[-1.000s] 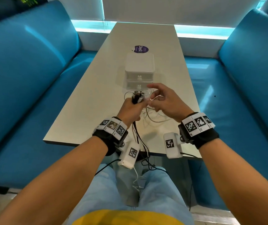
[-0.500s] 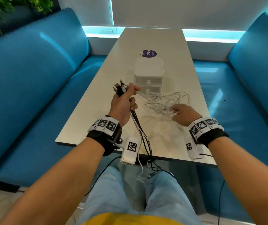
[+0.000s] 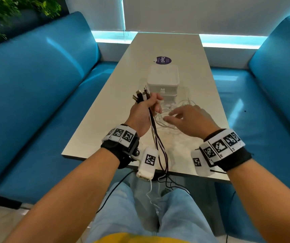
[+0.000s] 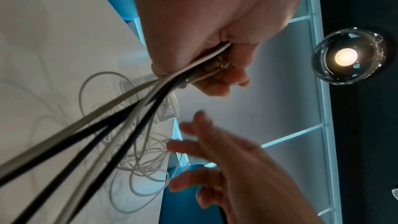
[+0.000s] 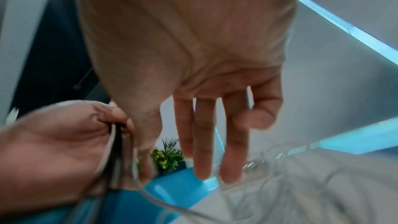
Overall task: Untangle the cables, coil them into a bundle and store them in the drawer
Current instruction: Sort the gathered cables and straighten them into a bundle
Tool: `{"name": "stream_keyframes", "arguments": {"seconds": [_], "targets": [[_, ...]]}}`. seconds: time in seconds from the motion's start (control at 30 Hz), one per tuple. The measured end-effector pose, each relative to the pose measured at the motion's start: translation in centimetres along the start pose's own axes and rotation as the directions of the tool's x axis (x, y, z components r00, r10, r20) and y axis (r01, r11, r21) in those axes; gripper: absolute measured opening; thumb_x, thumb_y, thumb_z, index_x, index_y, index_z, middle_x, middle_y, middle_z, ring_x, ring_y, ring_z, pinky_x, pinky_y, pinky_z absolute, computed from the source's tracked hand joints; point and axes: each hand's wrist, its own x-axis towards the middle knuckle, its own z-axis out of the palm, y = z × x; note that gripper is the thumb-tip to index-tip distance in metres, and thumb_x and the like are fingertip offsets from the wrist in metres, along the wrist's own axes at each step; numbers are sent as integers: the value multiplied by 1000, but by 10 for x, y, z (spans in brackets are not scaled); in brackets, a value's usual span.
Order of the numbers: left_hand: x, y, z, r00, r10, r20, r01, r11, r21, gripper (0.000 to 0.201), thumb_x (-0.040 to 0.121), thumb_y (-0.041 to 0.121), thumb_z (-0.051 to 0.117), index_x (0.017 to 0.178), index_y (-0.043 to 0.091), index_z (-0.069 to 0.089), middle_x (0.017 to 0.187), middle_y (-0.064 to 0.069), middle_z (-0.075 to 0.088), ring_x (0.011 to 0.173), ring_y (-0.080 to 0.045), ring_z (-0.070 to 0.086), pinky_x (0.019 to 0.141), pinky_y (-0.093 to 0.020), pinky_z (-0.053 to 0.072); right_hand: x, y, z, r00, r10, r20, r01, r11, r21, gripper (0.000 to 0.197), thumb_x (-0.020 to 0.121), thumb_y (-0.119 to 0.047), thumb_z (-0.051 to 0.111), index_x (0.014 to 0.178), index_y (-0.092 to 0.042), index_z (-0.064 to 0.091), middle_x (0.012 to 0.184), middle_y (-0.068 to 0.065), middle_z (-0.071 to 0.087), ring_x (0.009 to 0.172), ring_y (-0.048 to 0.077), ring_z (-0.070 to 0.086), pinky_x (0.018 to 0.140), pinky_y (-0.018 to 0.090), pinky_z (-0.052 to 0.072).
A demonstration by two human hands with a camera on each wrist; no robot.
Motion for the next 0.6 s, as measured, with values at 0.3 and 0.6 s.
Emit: {"name": "stream_keyframes", "arguments": {"seconds": [0.3, 0.6], "targets": [[-7, 0, 8, 996, 15, 85, -20, 998, 65, 31, 99, 32, 49, 84, 13, 70, 48, 6, 20, 48, -10, 16, 47, -23, 21, 8, -5, 14, 910, -239, 339, 49, 873, 485, 48, 89, -47, 60, 81, 0, 65, 59, 4, 47, 50, 13, 40, 52, 24, 37], [-7, 13, 3, 997, -36, 66, 45, 989, -138, 53, 97, 50, 38, 61, 14, 55, 42, 7, 23, 35, -6, 20, 38, -20, 16, 20, 58, 25, 949, 24, 315, -39, 998, 43, 30, 91, -32, 63, 69, -12, 63, 69, 8, 65, 67, 22, 64, 72, 34, 50]]}}
